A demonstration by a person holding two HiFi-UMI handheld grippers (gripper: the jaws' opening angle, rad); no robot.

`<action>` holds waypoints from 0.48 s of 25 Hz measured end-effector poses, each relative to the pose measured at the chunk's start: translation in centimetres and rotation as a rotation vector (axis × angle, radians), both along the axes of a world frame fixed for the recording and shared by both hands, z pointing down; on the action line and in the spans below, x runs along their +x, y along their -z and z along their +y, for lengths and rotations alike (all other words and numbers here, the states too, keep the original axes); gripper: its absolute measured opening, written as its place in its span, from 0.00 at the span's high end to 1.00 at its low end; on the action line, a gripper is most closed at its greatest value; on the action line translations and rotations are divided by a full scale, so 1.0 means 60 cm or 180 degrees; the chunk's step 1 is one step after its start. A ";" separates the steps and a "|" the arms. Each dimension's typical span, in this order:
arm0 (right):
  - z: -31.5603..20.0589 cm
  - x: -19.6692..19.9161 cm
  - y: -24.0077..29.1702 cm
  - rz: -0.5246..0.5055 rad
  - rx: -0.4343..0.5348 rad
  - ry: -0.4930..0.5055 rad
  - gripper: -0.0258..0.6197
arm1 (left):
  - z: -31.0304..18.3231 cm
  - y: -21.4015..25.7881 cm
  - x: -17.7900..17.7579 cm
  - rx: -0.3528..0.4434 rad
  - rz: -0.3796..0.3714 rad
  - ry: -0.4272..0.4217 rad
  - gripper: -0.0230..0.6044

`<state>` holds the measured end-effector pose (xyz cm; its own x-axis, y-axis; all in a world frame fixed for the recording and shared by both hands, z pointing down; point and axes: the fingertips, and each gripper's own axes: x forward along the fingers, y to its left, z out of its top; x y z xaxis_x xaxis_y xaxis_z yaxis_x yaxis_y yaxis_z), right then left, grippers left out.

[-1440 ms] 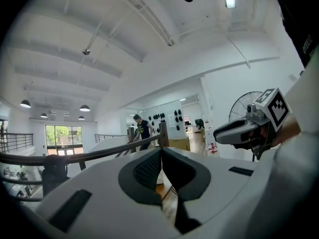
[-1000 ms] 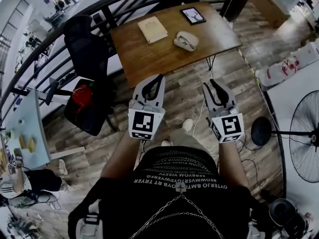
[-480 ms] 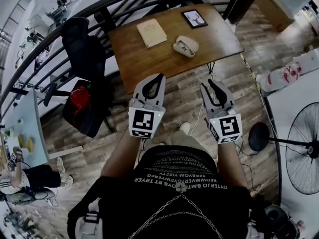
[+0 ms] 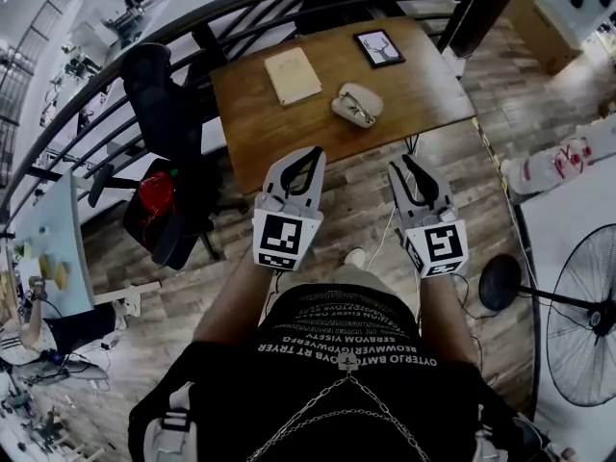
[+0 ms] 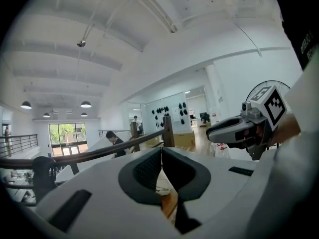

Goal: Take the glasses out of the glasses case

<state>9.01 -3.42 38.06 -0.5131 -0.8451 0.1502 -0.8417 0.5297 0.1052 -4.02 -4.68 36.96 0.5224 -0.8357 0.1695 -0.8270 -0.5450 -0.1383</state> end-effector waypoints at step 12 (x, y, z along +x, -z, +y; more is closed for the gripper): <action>-0.081 0.080 0.001 -0.0045 0.0026 0.0159 0.80 | -0.070 -0.002 0.076 0.0011 0.0010 0.0157 0.92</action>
<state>13.79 -8.27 37.99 -0.5566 -0.8196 0.1358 -0.8156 0.5702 0.0981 0.53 -8.90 37.06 0.4810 -0.8611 0.1650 -0.8533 -0.5030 -0.1376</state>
